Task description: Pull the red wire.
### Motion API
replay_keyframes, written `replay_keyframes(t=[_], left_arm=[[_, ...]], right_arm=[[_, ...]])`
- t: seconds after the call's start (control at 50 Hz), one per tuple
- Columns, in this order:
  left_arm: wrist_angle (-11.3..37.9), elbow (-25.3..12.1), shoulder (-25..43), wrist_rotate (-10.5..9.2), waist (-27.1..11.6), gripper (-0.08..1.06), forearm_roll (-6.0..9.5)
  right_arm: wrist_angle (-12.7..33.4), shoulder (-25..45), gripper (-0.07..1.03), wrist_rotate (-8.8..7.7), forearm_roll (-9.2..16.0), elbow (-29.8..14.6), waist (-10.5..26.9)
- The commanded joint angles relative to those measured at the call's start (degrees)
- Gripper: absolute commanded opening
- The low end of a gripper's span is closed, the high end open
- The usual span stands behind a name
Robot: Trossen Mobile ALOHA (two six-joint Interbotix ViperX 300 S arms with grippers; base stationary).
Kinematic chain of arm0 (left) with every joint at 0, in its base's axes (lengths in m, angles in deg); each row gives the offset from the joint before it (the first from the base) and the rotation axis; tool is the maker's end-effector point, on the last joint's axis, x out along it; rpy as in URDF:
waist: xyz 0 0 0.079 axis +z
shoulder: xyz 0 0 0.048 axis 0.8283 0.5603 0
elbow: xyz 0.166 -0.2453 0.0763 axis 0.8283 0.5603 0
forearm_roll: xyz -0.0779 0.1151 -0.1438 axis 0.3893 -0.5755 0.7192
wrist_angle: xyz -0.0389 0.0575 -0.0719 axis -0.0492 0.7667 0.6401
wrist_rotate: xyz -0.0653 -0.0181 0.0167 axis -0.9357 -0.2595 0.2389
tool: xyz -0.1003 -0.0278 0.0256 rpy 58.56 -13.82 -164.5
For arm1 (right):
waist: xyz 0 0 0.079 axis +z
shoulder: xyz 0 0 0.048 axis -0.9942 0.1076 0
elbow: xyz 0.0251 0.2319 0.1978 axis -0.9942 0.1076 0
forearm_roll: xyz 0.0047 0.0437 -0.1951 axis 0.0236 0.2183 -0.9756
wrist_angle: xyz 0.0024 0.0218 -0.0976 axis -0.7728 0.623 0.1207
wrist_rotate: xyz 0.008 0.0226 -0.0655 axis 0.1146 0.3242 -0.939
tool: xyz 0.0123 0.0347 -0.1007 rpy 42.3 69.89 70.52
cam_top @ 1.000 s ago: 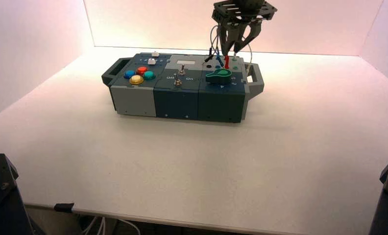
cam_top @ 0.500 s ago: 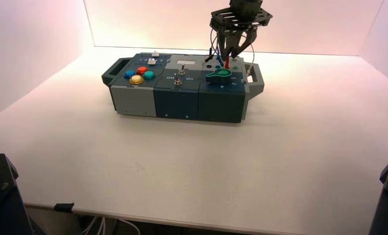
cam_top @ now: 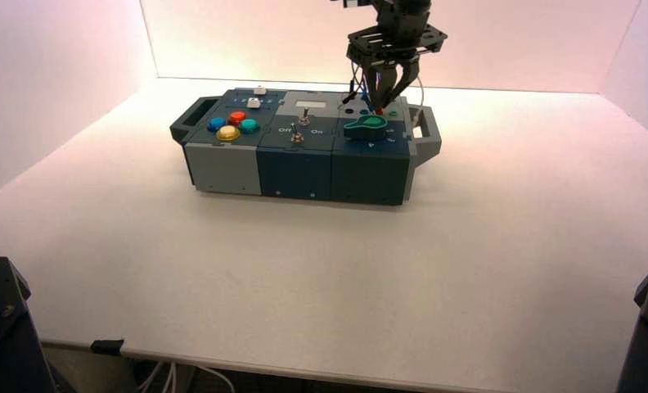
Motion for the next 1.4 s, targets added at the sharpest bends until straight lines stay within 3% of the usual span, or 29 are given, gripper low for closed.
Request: replay_keyframes(t=[0.02,0.12,0.54,0.76,0.98,1.08,1.34,1.4], left_arm=[[-0.2,-1.1,-0.6,0.18,-0.3,-0.03,0.18],[-0.2,-1.1,-0.6,0.18,-0.3,-0.03,0.09],[-0.2,-1.1,-0.6,0.18,-0.3,-0.03,0.18],[-0.2,-1.1,-0.6,0.18,-0.3,-0.03,0.18],[-0.2,-1.1,-0.6,0.18,-0.3,-0.03,0.09],[-0.1,-1.1,-0.6,0.18,-0.3,-0.03,0.18],[-0.2,-1.1,-0.6,0.18,-0.3,-0.03,0.18],[-0.2,-1.1,-0.6,0.18,-0.3,-0.03,0.09]], right_arm=[[0.6,-0.7,0.05,-0.18,-0.6,-1.8,-0.4],[1.2,-0.5,-0.02,-0.18,-0.7,-2.4,-0.4],[8.3,-2.2,-0.02,-0.35,-1.7,-7.5,-0.3],[12.3,-3.3,-0.02,-0.7,-1.0,-7.8,0.3],[14.9,-5.4,-0.02,-2.9,1.4,-6.2,0.3],[14.9,-6.9,-0.02,-4.66,3.2,-4.8,0.4],[14.4,-9.8,-0.01,-5.89,3.3,-0.8,0.8],[13.3,-10.8,0.02,-6.94,3.3,0.5,0.8]])
